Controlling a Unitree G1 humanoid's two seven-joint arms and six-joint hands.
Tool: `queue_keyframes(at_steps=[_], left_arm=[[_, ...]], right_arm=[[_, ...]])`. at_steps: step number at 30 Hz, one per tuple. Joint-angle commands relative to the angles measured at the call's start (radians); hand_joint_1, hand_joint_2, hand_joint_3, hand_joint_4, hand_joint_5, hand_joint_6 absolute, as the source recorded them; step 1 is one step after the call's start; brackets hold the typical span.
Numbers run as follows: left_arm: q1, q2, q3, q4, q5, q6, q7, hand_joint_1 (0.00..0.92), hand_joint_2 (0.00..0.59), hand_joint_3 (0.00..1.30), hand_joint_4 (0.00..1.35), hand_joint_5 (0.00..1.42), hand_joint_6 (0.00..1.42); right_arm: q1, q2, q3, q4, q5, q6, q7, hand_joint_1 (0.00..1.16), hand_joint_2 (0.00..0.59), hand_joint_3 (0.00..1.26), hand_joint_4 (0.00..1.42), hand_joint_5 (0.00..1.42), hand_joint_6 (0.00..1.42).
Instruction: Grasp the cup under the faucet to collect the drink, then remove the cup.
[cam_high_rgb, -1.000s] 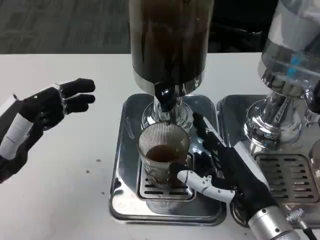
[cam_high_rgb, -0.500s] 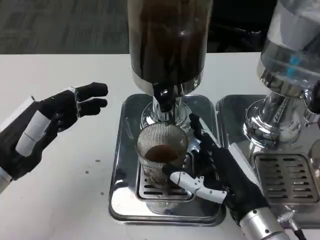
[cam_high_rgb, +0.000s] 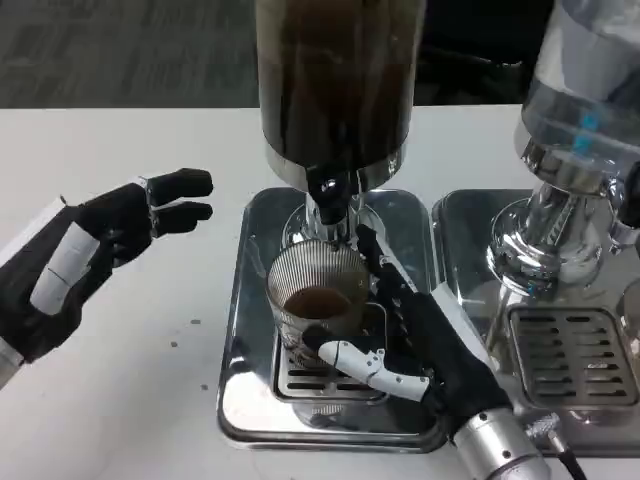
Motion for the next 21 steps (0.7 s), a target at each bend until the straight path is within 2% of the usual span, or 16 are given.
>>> queue_keyframes(at_steps=[1, 8, 15, 17, 21], left_arm=[[0.015, 0.020, -0.009, 0.011, 0.030, -0.011, 0.007, 0.000, 0.065, 0.30, 0.20, 0.24, 0.19], [0.016, 0.021, -0.006, 0.012, 0.048, -0.006, 0.008, 0.000, 0.077, 0.33, 0.22, 0.25, 0.19], [0.017, 0.028, -0.009, 0.012, 0.056, -0.001, 0.010, 0.000, 0.078, 0.35, 0.25, 0.26, 0.19], [0.016, 0.029, -0.010, 0.014, 0.059, 0.000, 0.012, 0.000, 0.078, 0.35, 0.25, 0.26, 0.19], [0.017, 0.034, -0.013, 0.016, 0.061, 0.002, 0.014, 0.000, 0.080, 0.36, 0.26, 0.26, 0.19]], right_arm=[[-0.020, 0.005, 0.008, 0.048, 0.004, -0.047, 0.000, 0.69, 0.202, 0.00, 0.00, 0.00, 0.00], [-0.035, 0.008, 0.017, 0.097, -0.020, -0.084, -0.025, 0.69, 0.191, 0.00, 0.00, 0.00, 0.00], [-0.046, 0.009, 0.037, 0.103, -0.084, -0.053, -0.072, 0.74, 0.174, 0.00, 0.00, 0.00, 0.06], [-0.049, 0.011, 0.043, 0.107, -0.096, -0.042, -0.079, 0.76, 0.173, 0.00, 0.00, 0.02, 0.15], [-0.056, 0.018, 0.056, 0.112, -0.116, -0.021, -0.100, 0.78, 0.164, 0.00, 0.00, 0.06, 0.22]])
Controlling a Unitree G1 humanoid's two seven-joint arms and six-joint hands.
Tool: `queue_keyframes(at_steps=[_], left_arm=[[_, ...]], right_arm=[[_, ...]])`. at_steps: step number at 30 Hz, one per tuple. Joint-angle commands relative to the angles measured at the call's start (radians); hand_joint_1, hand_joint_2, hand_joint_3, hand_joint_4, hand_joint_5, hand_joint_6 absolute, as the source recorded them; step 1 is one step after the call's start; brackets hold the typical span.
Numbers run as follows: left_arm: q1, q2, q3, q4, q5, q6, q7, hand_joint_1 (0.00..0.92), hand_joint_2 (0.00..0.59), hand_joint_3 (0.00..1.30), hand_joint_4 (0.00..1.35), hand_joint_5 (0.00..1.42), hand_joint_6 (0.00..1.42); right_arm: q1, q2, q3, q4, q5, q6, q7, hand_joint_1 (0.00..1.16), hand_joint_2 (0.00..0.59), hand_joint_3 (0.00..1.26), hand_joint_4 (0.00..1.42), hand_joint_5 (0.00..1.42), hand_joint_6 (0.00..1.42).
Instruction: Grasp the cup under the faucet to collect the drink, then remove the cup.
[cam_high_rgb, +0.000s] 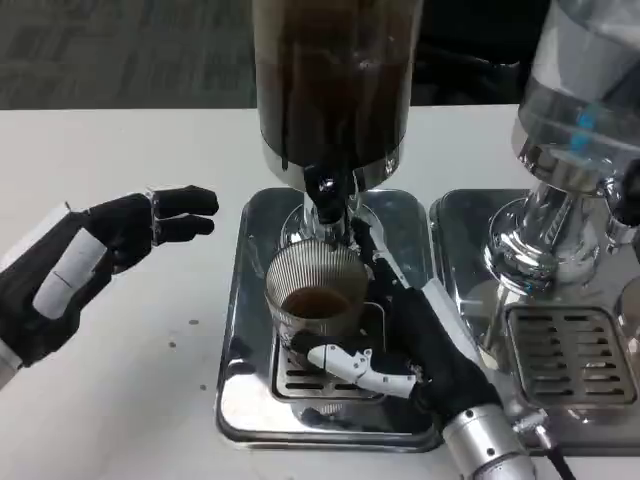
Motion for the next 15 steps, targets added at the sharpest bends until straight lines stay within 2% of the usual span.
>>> queue_keyframes(at_steps=[1, 7, 11, 15], left_arm=[[0.016, 0.019, -0.014, 0.010, 0.022, 0.002, 0.009, 0.000, 0.081, 0.36, 0.27, 0.26, 0.19], [0.018, 0.024, -0.018, 0.012, 0.027, 0.002, 0.013, 0.000, 0.081, 0.37, 0.27, 0.27, 0.19], [0.020, 0.026, -0.013, 0.013, 0.035, 0.004, 0.012, 0.000, 0.078, 0.38, 0.28, 0.28, 0.19], [0.020, 0.029, -0.011, 0.016, 0.038, 0.005, 0.014, 0.000, 0.074, 0.38, 0.30, 0.28, 0.19]], right_arm=[[-0.006, 0.016, 0.026, 0.021, -0.024, 0.039, -0.014, 0.78, 0.164, 0.00, 0.00, 0.09, 0.25], [-0.018, 0.030, 0.048, 0.029, -0.038, 0.079, -0.024, 0.79, 0.164, 0.00, 0.00, 0.19, 0.37], [-0.016, 0.037, 0.059, 0.033, -0.046, 0.093, -0.034, 0.79, 0.164, 0.00, 0.07, 0.26, 0.44], [-0.012, 0.041, 0.069, 0.033, -0.062, 0.088, -0.062, 0.79, 0.171, 0.09, 0.17, 0.33, 0.54]])
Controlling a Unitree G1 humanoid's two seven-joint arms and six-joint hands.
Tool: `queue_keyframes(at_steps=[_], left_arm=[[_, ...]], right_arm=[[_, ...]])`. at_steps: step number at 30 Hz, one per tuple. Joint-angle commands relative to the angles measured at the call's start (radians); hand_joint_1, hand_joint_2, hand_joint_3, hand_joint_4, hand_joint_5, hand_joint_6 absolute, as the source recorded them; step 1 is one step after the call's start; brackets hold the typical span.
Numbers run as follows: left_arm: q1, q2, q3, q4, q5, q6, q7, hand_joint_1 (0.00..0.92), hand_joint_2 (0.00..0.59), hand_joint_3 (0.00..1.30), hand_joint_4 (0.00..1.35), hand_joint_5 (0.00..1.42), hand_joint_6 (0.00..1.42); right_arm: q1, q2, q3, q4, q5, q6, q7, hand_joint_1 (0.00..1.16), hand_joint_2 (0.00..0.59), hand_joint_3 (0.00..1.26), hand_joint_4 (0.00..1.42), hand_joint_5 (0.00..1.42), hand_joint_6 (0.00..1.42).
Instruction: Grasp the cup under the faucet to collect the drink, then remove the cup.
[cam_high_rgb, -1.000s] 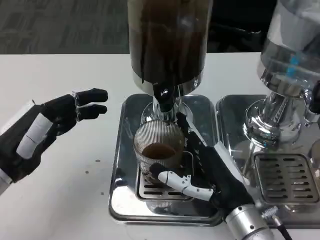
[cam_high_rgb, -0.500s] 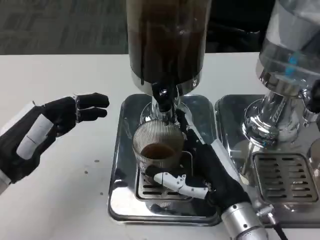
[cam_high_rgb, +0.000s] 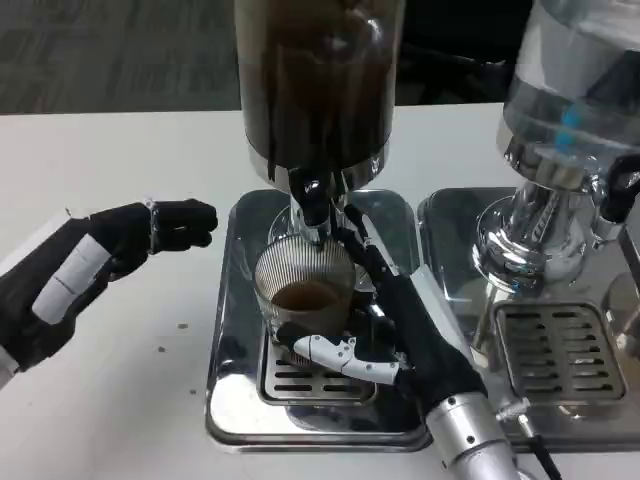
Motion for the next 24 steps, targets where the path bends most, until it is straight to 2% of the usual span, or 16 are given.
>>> queue_keyframes(at_steps=[1, 10, 17, 24], left_arm=[[0.014, 0.017, -0.005, 0.012, 0.009, 0.004, 0.011, 0.000, 0.074, 0.38, 0.30, 0.28, 0.19], [0.010, 0.026, -0.007, 0.026, 0.015, 0.002, 0.016, 0.000, 0.076, 0.39, 0.31, 0.29, 0.19], [0.006, 0.029, -0.009, 0.032, 0.017, 0.001, 0.016, 0.000, 0.077, 0.39, 0.32, 0.30, 0.21], [0.007, 0.029, -0.010, 0.037, 0.018, -0.003, 0.015, 0.000, 0.078, 0.39, 0.33, 0.31, 0.21]], right_arm=[[0.021, 0.014, 0.039, 0.031, -0.026, 0.026, -0.003, 0.79, 0.172, 0.12, 0.21, 0.36, 0.58], [0.034, 0.022, 0.059, 0.047, -0.061, -0.030, -0.114, 0.81, 0.188, 0.40, 0.46, 0.65, 0.90], [0.041, 0.031, 0.065, 0.088, -0.073, -0.086, -0.197, 0.83, 0.192, 0.46, 0.54, 0.72, 1.01], [0.056, 0.040, 0.050, 0.108, -0.112, -0.158, -0.322, 0.84, 0.204, 0.56, 0.65, 0.84, 1.12]])
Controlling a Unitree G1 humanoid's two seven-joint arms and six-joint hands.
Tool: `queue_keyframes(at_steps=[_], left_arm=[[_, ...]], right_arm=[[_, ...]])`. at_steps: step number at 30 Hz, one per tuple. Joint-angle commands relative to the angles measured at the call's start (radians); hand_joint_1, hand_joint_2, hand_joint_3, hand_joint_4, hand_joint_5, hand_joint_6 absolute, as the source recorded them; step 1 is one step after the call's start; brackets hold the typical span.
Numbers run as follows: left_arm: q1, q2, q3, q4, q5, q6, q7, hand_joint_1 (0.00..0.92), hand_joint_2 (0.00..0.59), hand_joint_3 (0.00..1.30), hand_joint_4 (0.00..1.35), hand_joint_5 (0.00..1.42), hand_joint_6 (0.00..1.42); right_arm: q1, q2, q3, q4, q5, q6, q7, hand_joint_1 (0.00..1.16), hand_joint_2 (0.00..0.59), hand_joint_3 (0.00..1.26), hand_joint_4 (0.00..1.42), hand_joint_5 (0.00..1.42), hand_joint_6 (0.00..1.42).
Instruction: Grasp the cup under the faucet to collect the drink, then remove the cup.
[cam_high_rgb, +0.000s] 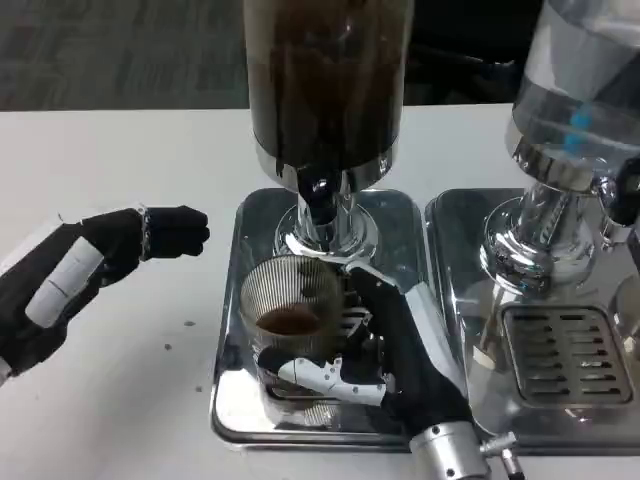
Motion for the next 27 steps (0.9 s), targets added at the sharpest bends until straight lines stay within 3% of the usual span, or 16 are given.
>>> queue_keyframes(at_steps=[1, 12, 27], left_arm=[[0.006, 0.013, -0.010, 0.009, 0.013, -0.004, 0.006, 0.000, 0.078, 0.39, 0.33, 0.31, 0.21], [-0.002, 0.013, -0.024, 0.011, 0.011, -0.007, -0.003, 0.000, 0.081, 0.39, 0.33, 0.31, 0.22], [-0.008, 0.003, -0.045, 0.012, 0.010, -0.013, -0.008, 0.000, 0.081, 0.38, 0.33, 0.31, 0.23]], right_arm=[[0.023, 0.004, -0.007, 0.020, -0.025, -0.043, -0.068, 0.84, 0.205, 0.57, 0.65, 0.84, 1.13], [0.067, -0.002, -0.031, -0.022, -0.075, -0.091, -0.202, 0.88, 0.188, 0.67, 0.75, 0.96, 1.24], [0.161, -0.020, -0.099, -0.179, -0.054, -0.096, -0.203, 0.93, 0.146, 0.72, 0.79, 1.00, 1.32]])
